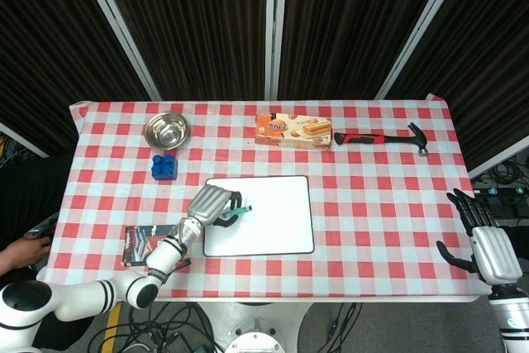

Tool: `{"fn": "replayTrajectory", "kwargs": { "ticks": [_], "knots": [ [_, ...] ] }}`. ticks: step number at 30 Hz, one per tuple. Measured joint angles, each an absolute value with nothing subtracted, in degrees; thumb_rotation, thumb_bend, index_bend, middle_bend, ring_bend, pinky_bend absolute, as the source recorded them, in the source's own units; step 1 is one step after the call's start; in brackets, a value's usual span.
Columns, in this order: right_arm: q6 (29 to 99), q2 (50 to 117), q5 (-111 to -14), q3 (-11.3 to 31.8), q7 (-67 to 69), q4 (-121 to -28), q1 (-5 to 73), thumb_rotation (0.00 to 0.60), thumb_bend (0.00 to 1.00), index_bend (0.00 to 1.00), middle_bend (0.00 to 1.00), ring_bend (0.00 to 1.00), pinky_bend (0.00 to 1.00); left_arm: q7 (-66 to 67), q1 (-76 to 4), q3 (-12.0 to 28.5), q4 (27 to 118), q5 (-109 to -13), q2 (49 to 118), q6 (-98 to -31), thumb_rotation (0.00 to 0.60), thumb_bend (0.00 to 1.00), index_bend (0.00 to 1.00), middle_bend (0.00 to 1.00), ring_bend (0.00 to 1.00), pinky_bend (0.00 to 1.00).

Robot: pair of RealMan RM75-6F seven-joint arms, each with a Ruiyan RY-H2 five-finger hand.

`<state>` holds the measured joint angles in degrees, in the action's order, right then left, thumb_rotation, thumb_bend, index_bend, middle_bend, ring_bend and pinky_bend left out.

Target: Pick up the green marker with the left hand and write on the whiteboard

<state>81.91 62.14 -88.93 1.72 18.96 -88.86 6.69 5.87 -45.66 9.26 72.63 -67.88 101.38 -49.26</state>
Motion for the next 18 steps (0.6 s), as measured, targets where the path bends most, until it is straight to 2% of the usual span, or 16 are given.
{"fn": "replayTrajectory", "kwargs": {
  "ticks": [10,18],
  "knots": [
    [82.7,61.5,-88.1,1.5,18.6,-89.2,5.6,0.600,0.23,0.00,0.00,0.00,0.00,2.6,-47.7,9.9,67.0,-69.9,105.8,-47.4,0.600,0.42,0.58,0.60,0.68,0.93],
    [83.7,60.8,-87.6,1.5,19.3,-89.0,4.6,0.600,0.23,0.00,0.00,0.00,0.00,1.9,-51.4,12.3,65.4,-71.7,110.0,-46.4,0.600,0.42,0.58,0.60,0.68,0.93]
  ]
}}
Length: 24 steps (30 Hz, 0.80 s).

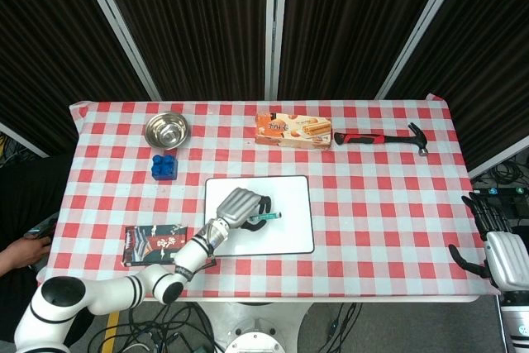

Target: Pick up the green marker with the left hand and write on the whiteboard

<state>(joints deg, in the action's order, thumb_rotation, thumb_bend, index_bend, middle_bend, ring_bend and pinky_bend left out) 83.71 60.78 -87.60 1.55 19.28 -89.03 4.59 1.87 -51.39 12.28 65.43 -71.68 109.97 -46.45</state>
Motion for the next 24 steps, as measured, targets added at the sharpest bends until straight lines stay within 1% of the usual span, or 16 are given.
{"fn": "replayTrajectory", "kwargs": {
  "ticks": [4,7,13,20,24],
  "knots": [
    [83.7,60.7,-87.9,1.6,19.8,-88.8,4.7,0.600,0.23,0.00,0.00,0.00,0.00,2.7,-51.6,12.7,67.8,-72.4,109.2,-47.8,0.600,0.42,0.58,0.60,0.68,0.93],
    [83.3,61.0,-88.3,1.7,20.2,-88.4,5.1,0.600,0.23,0.00,0.00,0.00,0.00,4.1,-50.9,12.4,71.2,-72.6,107.1,-48.9,0.600,0.42,0.58,0.60,0.68,0.93],
    [82.5,61.7,-89.1,1.8,20.5,-87.9,6.0,0.600,0.23,0.00,0.00,0.00,0.00,7.5,-47.8,10.2,77.0,-70.6,101.2,-49.9,0.600,0.42,0.58,0.60,0.68,0.93],
    [82.0,61.9,-89.3,1.8,19.8,-88.3,6.5,0.600,0.23,0.00,0.00,0.00,0.00,8.1,-44.9,7.8,77.2,-68.5,99.8,-50.4,0.600,0.42,0.58,0.60,0.68,0.93],
    [81.9,61.9,-89.3,1.9,19.0,-88.8,6.6,0.600,0.23,0.00,0.00,0.00,0.00,7.4,-44.4,7.4,75.7,-68.5,100.5,-50.6,0.600,0.42,0.58,0.60,0.67,0.93]
  ]
}}
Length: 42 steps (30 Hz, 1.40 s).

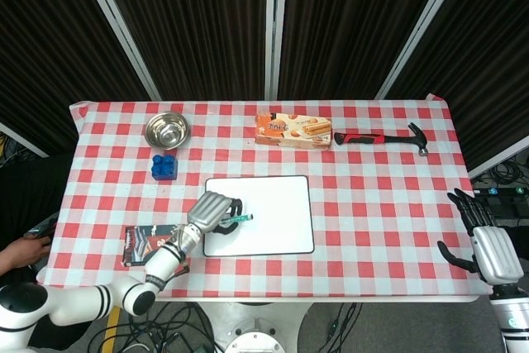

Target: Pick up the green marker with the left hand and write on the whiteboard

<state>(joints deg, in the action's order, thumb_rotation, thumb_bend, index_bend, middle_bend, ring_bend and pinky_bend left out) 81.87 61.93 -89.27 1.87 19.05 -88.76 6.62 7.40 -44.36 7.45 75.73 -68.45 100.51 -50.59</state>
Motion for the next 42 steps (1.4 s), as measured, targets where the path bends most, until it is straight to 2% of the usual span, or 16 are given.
{"fn": "replayTrajectory", "kwargs": {
  "ticks": [16,20,25,30,35,38,42],
  "knots": [
    [82.7,60.9,-88.3,1.7,18.9,-89.4,5.6,0.600,0.23,0.00,0.00,0.00,0.00,3.9,-47.0,9.4,68.2,-69.2,108.3,-47.5,0.600,0.43,0.58,0.60,0.67,0.93],
    [83.0,60.5,-88.1,1.7,19.8,-89.1,5.2,0.600,0.23,0.00,0.00,0.00,0.00,4.5,-49.6,11.2,67.2,-69.5,111.6,-46.5,0.600,0.43,0.58,0.60,0.67,0.93],
    [83.9,60.1,-88.2,1.9,20.7,-89.0,4.9,0.600,0.23,0.00,0.00,0.00,0.00,5.8,-51.1,13.6,68.9,-69.2,112.3,-46.7,0.600,0.43,0.58,0.60,0.67,0.93],
    [84.6,60.2,-89.3,2.1,21.0,-88.9,5.0,0.600,0.23,0.00,0.00,0.00,0.00,7.6,-51.2,15.7,73.8,-68.8,108.6,-48.5,0.600,0.43,0.58,0.60,0.67,0.93],
    [84.6,60.7,-90.2,2.0,21.2,-88.6,5.4,0.600,0.23,0.00,0.00,0.00,0.00,10.5,-48.7,15.8,79.2,-68.0,99.8,-51.3,0.600,0.43,0.58,0.59,0.67,0.93],
    [84.5,61.2,-90.7,1.9,21.2,-88.3,5.6,0.600,0.23,0.00,0.00,0.00,0.00,13.7,-46.3,14.5,80.2,-66.7,94.9,-52.6,0.600,0.43,0.58,0.59,0.67,0.92],
    [84.3,61.7,-90.8,1.9,20.8,-88.1,5.9,0.600,0.23,0.00,0.00,0.00,0.00,18.6,-43.9,10.7,78.2,-64.7,92.2,-53.2,0.600,0.43,0.58,0.59,0.66,0.91]
  ]
}}
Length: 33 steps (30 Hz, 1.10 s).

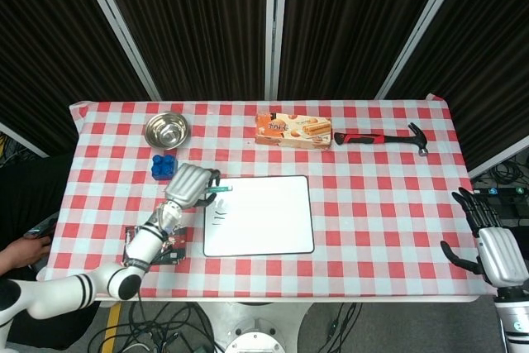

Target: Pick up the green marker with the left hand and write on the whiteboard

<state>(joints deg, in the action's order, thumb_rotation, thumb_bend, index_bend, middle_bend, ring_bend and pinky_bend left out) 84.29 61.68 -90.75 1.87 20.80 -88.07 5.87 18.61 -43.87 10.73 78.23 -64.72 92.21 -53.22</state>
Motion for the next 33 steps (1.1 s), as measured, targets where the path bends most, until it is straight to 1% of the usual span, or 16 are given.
{"fn": "replayTrajectory", "kwargs": {
  "ticks": [5,8,10,13,14,15,17,19,20,22,23,25,28,29,31,33],
  "knots": [
    [84.2,61.9,-90.8,1.8,20.5,-88.2,6.0,0.600,0.23,0.00,0.00,0.00,0.00,24.3,-42.3,7.1,72.3,-62.3,92.2,-52.8,0.600,0.43,0.56,0.58,0.66,0.91],
    [84.3,61.8,-90.8,1.7,20.1,-88.4,5.9,0.600,0.23,0.00,0.00,0.00,0.00,27.8,-41.9,5.9,69.4,-61.2,93.0,-52.7,0.600,0.43,0.55,0.57,0.65,0.90],
    [84.4,61.7,-90.6,1.8,20.0,-88.7,5.8,0.600,0.23,0.00,0.00,0.00,0.00,29.7,-41.7,5.5,68.2,-60.4,93.7,-52.8,0.600,0.43,0.51,0.54,0.64,0.90],
    [84.5,61.6,-90.4,1.8,19.8,-88.9,5.7,0.600,0.23,0.00,0.00,0.00,0.00,32.4,-41.7,5.2,68.0,-58.2,94.0,-52.2,0.600,0.40,0.30,0.41,0.57,0.83],
    [84.5,61.6,-90.4,1.7,19.8,-88.9,5.7,0.600,0.23,0.00,0.00,0.00,0.00,33.6,-41.7,5.2,68.5,-57.1,93.7,-51.8,0.600,0.39,0.24,0.38,0.54,0.81],
    [84.5,61.6,-90.3,1.7,19.8,-88.9,5.6,0.600,0.23,0.00,0.00,0.00,0.00,34.4,-41.8,5.2,69.2,-56.2,93.5,-51.6,0.600,0.38,0.18,0.31,0.47,0.78],
    [84.6,61.6,-90.2,1.8,19.7,-89.0,5.6,0.600,0.23,0.00,0.00,0.00,0.00,36.2,-41.7,5.3,71.7,-54.7,92.4,-51.8,0.600,0.38,0.14,0.24,0.39,0.73],
    [85.0,61.4,-90.1,1.8,19.6,-89.1,5.4,0.600,0.23,0.00,0.00,0.00,0.00,37.1,-41.4,5.5,74.8,-53.8,91.0,-52.8,0.600,0.38,0.14,0.21,0.35,0.68],
    [85.1,61.3,-89.9,1.9,19.5,-89.1,5.3,0.600,0.23,0.00,0.00,0.00,0.00,37.4,-40.9,5.7,77.2,-53.4,89.8,-54.1,0.600,0.38,0.14,0.20,0.35,0.65],
    [85.3,61.1,-89.2,2.0,19.5,-89.1,5.0,0.600,0.23,0.00,0.00,0.00,0.00,37.0,-39.7,5.9,81.4,-53.4,87.4,-56.9,0.600,0.37,0.14,0.20,0.35,0.53],
    [85.3,61.1,-88.9,2.1,19.3,-89.1,4.8,0.600,0.23,0.00,0.00,0.00,0.00,36.0,-38.5,6.1,84.2,-54.1,85.6,-59.4,0.600,0.36,0.14,0.20,0.34,0.47],
    [85.3,61.2,-88.1,2.2,18.7,-88.9,4.6,0.600,0.23,0.00,0.00,0.00,0.00,32.7,-35.5,6.0,88.1,-56.2,82.6,-64.5,0.600,0.31,0.15,0.20,0.32,0.38],
    [84.7,61.9,-87.3,2.4,18.3,-88.5,4.6,0.600,0.23,0.00,0.00,0.00,0.00,26.9,-30.5,5.5,90.4,-59.6,78.7,-72.1,0.600,0.22,0.16,0.21,0.28,0.29],
    [84.5,62.2,-87.3,2.4,18.2,-88.4,4.7,0.600,0.23,0.00,0.00,0.00,0.00,24.1,-27.7,5.0,90.9,-61.1,76.9,-75.4,0.600,0.21,0.16,0.22,0.26,0.26],
    [84.2,62.6,-87.3,2.5,17.5,-88.2,4.9,0.600,0.23,0.00,0.00,0.00,0.00,19.8,-23.5,3.8,91.4,-63.3,74.2,-79.6,0.600,0.20,0.16,0.22,0.23,0.20],
    [84.1,63.0,-87.5,2.6,16.6,-88.1,5.1,0.600,0.23,0.00,0.00,0.00,0.00,15.5,-18.6,2.1,91.8,-65.5,71.6,-83.7,0.600,0.19,0.16,0.22,0.22,0.20]
  ]
}}
